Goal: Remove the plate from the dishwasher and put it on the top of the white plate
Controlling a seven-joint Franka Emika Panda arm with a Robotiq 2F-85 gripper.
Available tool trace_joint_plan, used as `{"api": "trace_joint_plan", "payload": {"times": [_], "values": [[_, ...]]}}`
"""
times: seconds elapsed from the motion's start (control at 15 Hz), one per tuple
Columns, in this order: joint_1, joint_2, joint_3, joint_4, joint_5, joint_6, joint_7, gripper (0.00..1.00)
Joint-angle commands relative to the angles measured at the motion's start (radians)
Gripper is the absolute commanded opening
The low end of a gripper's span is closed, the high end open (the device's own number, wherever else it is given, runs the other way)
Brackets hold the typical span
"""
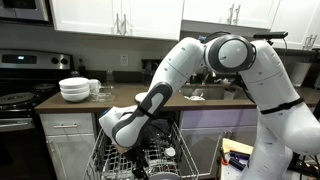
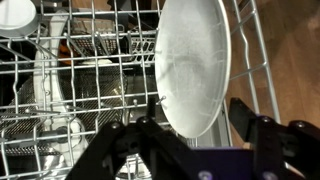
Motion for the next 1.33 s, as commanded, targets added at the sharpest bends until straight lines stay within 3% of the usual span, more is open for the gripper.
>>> {"api": "trace_joint_plan", "payload": {"times": [0.0, 0.13, 0.2, 0.33, 0.4, 0.47, 0.53, 0.6, 0.73, 0.87, 1.07, 1.13, 1.2, 1.27], "values": [[-0.034, 0.022, 0.023, 0.016, 0.038, 0.012, -0.063, 0.77], [-0.039, 0.028, 0.027, 0.018, 0.046, 0.010, -0.078, 0.82], [-0.041, 0.033, 0.028, 0.021, 0.048, 0.008, -0.084, 0.77], [-0.043, 0.039, 0.030, 0.024, 0.053, 0.003, -0.090, 0.83], [-0.041, 0.036, 0.029, 0.024, 0.054, -0.001, -0.090, 0.91], [-0.040, 0.035, 0.029, 0.025, 0.052, -0.004, -0.091, 0.87], [-0.039, 0.036, 0.028, 0.026, 0.051, -0.005, -0.089, 0.62], [-0.040, 0.040, 0.029, 0.029, 0.053, -0.006, -0.091, 0.62], [-0.041, 0.048, 0.032, 0.035, 0.056, -0.004, -0.097, 0.49], [-0.042, 0.056, 0.034, 0.039, 0.058, -0.004, -0.102, 0.44], [-0.044, 0.067, 0.038, 0.042, 0.062, -0.003, -0.106, 0.58], [-0.045, 0.071, 0.039, 0.044, 0.063, -0.001, -0.109, 0.46], [-0.046, 0.074, 0.040, 0.046, 0.063, -0.001, -0.114, 0.28], [-0.047, 0.076, 0.041, 0.048, 0.064, 0.000, -0.119, 0.28]]}}
